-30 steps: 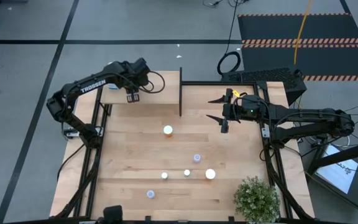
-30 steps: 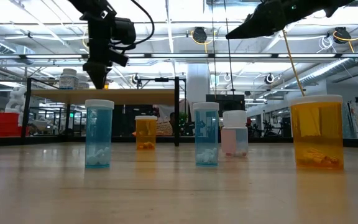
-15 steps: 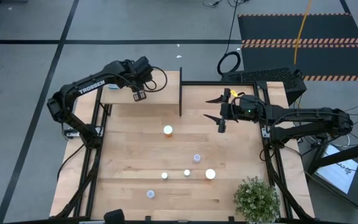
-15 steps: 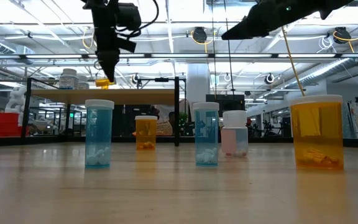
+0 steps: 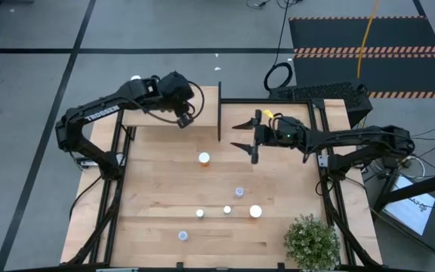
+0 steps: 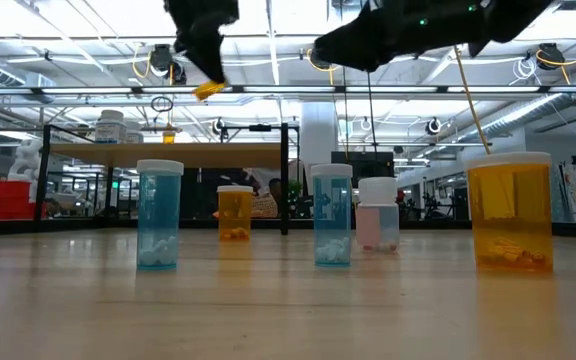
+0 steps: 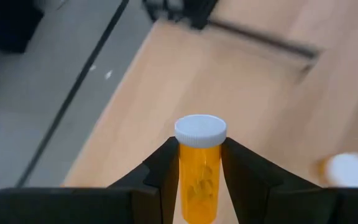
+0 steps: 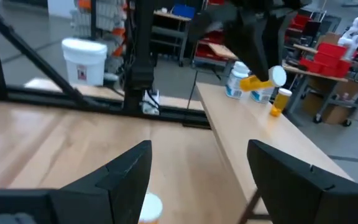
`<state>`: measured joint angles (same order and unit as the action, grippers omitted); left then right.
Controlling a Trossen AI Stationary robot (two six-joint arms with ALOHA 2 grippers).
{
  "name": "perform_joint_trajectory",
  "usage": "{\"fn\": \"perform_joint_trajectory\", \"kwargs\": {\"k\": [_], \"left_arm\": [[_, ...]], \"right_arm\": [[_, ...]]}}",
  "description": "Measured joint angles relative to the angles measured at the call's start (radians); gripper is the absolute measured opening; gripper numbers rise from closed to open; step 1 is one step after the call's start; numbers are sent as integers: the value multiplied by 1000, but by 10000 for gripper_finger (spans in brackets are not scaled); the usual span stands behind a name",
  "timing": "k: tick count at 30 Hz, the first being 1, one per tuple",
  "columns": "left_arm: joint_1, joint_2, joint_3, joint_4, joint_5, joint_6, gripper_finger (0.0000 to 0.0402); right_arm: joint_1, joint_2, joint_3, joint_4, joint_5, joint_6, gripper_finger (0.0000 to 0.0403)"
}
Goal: Pick and place medicine bottles onto shelf by color
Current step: Put the small orange pill bottle on the shelf aligned with the other small orange pill bottle
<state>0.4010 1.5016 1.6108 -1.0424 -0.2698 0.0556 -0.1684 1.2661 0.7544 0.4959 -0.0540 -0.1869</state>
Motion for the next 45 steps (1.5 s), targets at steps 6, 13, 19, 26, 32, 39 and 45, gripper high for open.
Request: {"fn": "perform_joint_trajectory", "kwargs": {"k": [6, 13, 19, 26, 32, 39, 45], "left_arm": [[-120, -5, 3, 143, 20, -49, 117], [-263, -4, 3, 370, 53, -72, 117], [-381, 15, 3, 593, 53, -12, 117], [-450, 106, 3, 709, 52, 66, 117], [-453, 151, 2, 700, 34, 70, 117], [-453, 147, 1, 689, 33, 71, 117], [-446, 144, 1, 659, 32, 73, 117]], "right_arm": [[0, 75, 0, 110, -1, 72, 258], [0, 91, 0, 148, 0, 109, 258], [6, 85, 0, 166, -15, 124, 258], [26, 84, 0, 214, -56, 153, 258], [50, 66, 0, 206, -56, 114, 258], [55, 64, 0, 210, -59, 99, 235], [55, 63, 0, 210, -75, 92, 185]]}}
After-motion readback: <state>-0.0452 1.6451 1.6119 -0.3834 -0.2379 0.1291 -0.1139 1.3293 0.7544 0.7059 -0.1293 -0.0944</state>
